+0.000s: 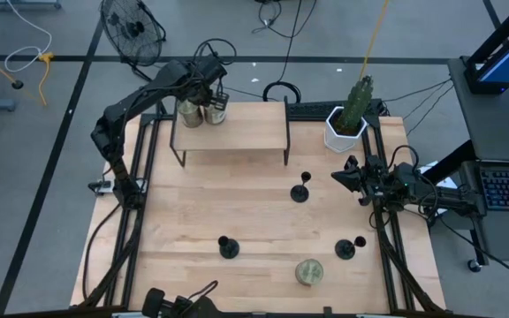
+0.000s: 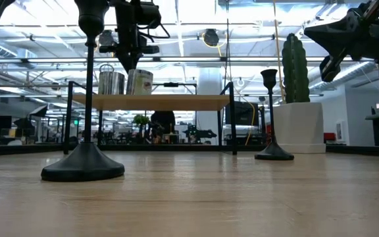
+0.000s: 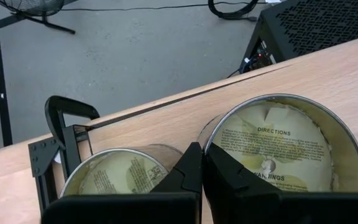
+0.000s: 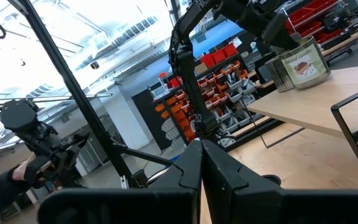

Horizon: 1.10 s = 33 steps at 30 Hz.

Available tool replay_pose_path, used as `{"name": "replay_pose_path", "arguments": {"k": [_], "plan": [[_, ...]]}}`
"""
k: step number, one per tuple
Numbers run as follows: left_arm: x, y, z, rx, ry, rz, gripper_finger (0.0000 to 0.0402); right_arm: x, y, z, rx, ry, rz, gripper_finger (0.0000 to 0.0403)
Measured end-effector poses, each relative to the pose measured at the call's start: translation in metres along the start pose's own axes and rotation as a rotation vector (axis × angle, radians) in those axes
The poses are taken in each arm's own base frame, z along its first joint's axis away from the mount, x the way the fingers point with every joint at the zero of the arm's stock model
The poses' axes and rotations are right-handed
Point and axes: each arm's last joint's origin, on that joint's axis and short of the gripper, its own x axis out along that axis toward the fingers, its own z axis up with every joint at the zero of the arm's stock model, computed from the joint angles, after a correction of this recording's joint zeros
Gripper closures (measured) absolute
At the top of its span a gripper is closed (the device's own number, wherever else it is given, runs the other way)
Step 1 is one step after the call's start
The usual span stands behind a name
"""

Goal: Pick & Place candle stick holders
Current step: Put the top green scented candle on the shelf

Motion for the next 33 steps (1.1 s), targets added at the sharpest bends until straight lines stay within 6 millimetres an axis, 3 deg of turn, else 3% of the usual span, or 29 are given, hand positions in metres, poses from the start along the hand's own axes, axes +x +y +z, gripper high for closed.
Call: {"name": "replay_pose_path", "arguments": {"k": [33], "plan": [[-0.0001, 0.0006, -0.0013, -0.001, 0.013, 0.004, 0.0379, 0.0, 0.0, 0.0, 0.001, 0.0, 0.0, 0.0401]]}}
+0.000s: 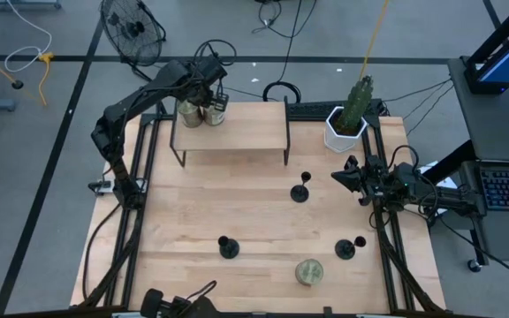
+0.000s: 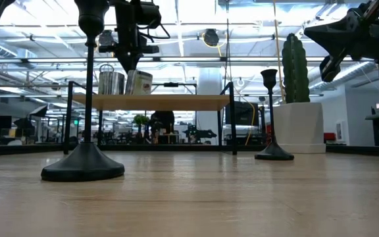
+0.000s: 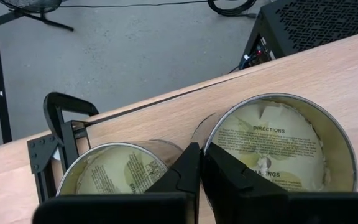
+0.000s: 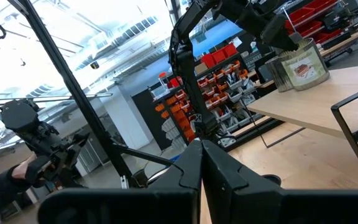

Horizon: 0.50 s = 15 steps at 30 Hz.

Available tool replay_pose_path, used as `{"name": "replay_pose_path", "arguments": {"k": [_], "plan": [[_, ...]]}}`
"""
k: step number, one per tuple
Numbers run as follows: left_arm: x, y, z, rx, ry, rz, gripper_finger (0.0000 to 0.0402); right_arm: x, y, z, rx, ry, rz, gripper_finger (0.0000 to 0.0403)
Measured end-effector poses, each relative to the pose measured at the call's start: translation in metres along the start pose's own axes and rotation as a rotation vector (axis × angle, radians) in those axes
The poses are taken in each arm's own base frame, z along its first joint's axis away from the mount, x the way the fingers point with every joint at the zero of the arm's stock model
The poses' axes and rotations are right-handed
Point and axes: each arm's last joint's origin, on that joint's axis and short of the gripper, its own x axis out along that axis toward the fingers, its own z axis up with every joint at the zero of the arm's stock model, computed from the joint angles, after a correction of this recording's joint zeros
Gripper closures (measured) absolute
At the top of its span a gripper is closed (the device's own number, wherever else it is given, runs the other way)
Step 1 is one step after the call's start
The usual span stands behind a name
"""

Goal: Pick & Place candle stick holders
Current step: Put the top green scented candle on the shelf, then put the green scented candle on the shelf

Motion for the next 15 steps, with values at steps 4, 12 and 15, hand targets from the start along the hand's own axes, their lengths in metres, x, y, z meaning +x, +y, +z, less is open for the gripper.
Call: {"name": "replay_pose_path", "arguments": {"k": [4, 12, 15], "plan": [[-0.0007, 0.0008, 0.0, 0.0, -0.007, 0.013, 0.036, 0.0, 0.0, 0.0, 0.0, 0.0, 0.0, 0.0401], [-0.0007, 0.0009, 0.0, 0.004, -0.009, 0.016, 0.0303, 0.0, 0.0, 0.0, 0.0, 0.0, 0.0, 0.0401], [-0.0007, 0.001, 0.0001, 0.004, -0.009, 0.016, 0.029, 0.0, 0.0, 0.0, 0.0, 0.0, 0.0, 0.0401]]}}
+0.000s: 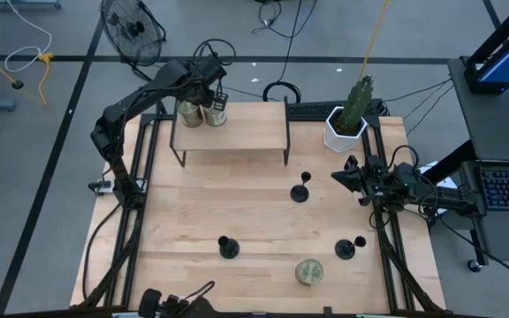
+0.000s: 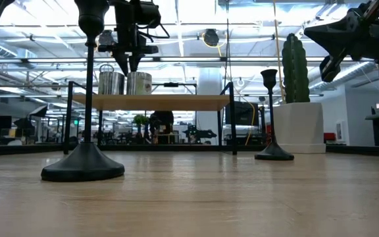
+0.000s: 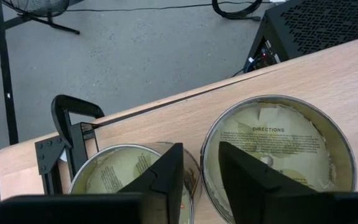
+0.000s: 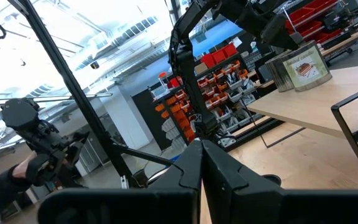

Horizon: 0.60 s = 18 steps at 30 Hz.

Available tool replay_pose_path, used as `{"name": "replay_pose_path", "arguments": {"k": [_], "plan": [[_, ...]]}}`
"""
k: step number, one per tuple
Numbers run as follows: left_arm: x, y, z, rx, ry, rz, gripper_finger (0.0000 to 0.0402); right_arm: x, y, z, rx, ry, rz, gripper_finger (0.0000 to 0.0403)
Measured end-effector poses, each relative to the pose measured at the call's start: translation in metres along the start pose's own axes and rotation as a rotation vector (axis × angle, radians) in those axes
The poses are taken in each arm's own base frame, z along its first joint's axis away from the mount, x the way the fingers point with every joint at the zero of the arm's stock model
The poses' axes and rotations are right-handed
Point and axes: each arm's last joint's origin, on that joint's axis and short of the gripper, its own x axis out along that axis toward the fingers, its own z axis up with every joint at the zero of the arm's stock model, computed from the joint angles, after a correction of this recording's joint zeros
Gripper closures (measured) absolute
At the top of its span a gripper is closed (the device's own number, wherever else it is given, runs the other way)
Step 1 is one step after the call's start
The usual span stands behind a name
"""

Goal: Pick & Place candle stick holders
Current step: Put the green scented candle on the shelf

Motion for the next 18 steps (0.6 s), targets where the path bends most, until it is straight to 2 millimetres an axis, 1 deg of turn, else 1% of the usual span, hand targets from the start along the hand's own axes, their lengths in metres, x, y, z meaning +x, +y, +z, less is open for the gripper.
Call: {"name": "replay_pose_path", "arguments": {"k": [3, 6, 8, 12, 14, 18], "plan": [[-0.006, 0.003, 0.0, -0.011, -0.016, -0.015, 0.0283, 0.0, 0.0, 0.0, 0.0, 0.0, 0.0, 0.0401], [-0.017, 0.007, 0.001, -0.034, -0.053, -0.056, 0.0282, 0.0, 0.0, 0.0, 0.0, 0.0, 0.0, 0.0401], [-0.026, 0.01, 0.0, -0.057, -0.08, -0.081, 0.0282, 0.0, 0.0, 0.0, 0.0, 0.0, 0.0, 0.0401], [-0.051, 0.017, -0.006, -0.091, -0.111, -0.179, 0.0282, 0.0, 0.0, 0.0, 0.0, 0.0, 0.0, 0.0401], [-0.063, 0.015, -0.011, -0.076, -0.118, -0.249, 0.0282, 0.0, 0.0, 0.0, 0.0, 0.0, 0.0, 0.0401], [-0.084, 0.004, -0.025, -0.009, -0.126, -0.357, 0.0282, 0.0, 0.0, 0.0, 0.0, 0.0, 0.0, 0.0401]]}}
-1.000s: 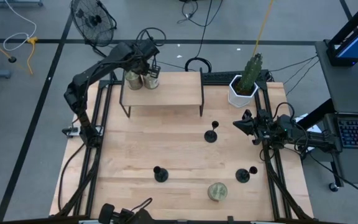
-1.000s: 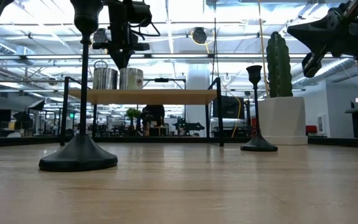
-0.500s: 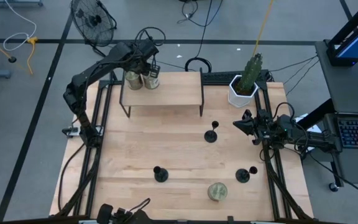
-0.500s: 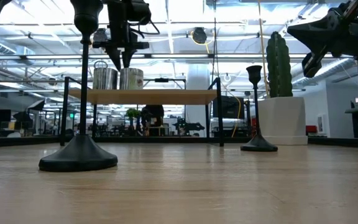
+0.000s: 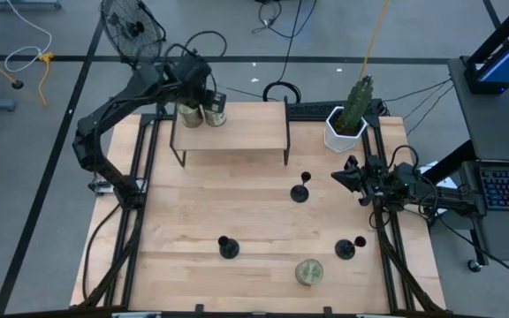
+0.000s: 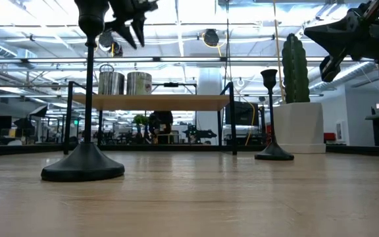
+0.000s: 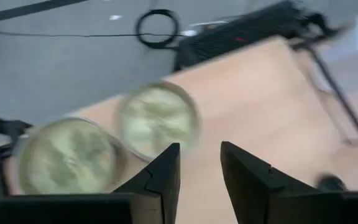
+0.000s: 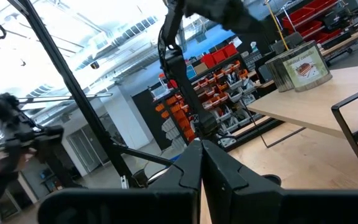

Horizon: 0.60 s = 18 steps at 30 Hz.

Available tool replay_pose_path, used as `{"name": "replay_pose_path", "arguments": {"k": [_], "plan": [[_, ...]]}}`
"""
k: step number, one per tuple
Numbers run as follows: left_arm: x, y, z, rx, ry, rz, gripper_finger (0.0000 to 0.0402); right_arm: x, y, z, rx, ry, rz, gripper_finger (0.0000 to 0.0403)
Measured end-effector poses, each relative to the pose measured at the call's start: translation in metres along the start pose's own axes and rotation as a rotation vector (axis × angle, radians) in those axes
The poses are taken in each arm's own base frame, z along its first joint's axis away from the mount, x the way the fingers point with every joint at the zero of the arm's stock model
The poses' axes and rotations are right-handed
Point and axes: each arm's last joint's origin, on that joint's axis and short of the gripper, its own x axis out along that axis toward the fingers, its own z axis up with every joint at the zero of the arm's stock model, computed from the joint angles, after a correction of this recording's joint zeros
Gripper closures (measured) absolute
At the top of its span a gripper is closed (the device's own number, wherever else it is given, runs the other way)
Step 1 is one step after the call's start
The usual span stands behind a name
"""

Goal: Pick & Place candle stick holders
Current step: Put the green scented candle on the shelf

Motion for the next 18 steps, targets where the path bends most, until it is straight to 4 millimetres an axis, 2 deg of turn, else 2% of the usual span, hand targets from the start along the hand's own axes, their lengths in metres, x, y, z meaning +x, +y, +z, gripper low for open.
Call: {"name": "replay_pose_path", "arguments": {"k": [8, 14, 18], "plan": [[-0.017, -0.042, -0.033, 0.178, 0.067, -0.161, 0.0282, 0.0, 0.0, 0.0, 0.0, 0.0, 0.0, 0.0401], [-0.027, -0.065, -0.053, 0.319, 0.076, -0.219, 0.0282, 0.0, 0.0, 0.0, 0.0, 0.0, 0.0, 0.0401], [-0.033, -0.076, -0.065, 0.3, 0.097, -0.252, 0.0282, 0.0, 0.0, 0.0, 0.0, 0.0, 0.0, 0.0401]]}}
